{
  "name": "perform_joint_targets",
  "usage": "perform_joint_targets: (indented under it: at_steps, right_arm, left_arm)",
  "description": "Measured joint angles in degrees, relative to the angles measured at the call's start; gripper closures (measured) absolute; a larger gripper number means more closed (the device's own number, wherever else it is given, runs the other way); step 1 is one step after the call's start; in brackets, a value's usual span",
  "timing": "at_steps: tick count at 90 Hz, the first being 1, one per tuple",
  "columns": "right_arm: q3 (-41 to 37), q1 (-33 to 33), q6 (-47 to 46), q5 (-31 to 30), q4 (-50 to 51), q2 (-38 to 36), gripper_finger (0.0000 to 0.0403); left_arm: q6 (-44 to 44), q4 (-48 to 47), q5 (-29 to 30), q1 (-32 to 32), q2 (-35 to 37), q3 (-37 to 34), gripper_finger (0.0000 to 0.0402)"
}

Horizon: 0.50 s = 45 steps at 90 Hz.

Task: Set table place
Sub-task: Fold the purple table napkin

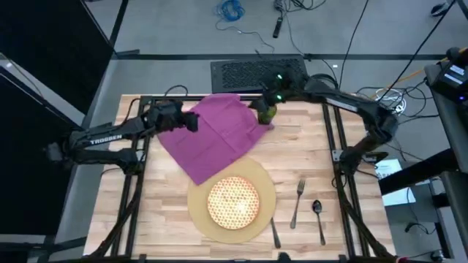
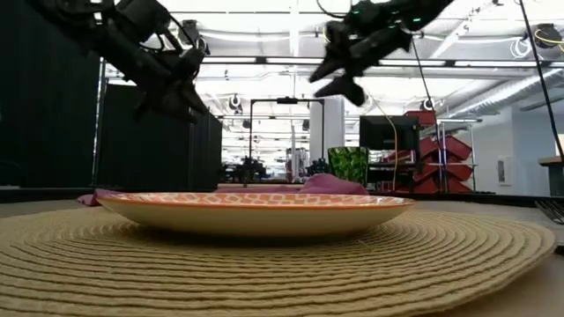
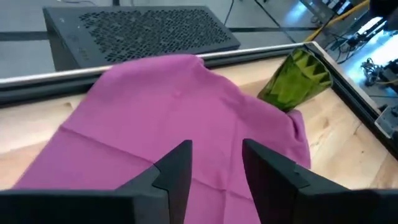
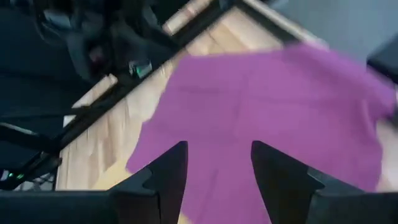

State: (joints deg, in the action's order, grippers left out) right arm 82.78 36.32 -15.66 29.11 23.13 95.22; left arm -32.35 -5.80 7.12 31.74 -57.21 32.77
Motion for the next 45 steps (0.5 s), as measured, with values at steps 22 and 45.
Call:
perform_joint_targets:
  at_steps: [22, 45]
  right_arm:
    - [25.4, 4.6, 5.2, 5.4, 16.5, 16.7, 0.0238]
    - [46.8, 10.1, 7.6, 5.7, 32.5, 30.2, 0.0238]
  left_arm:
    - [2.9, 0.1, -2.6, 3.5, 0.0, 0.0, 0.0275]
    - [4.8, 0.8, -3.2, 5.6, 0.0, 0.0, 0.0275]
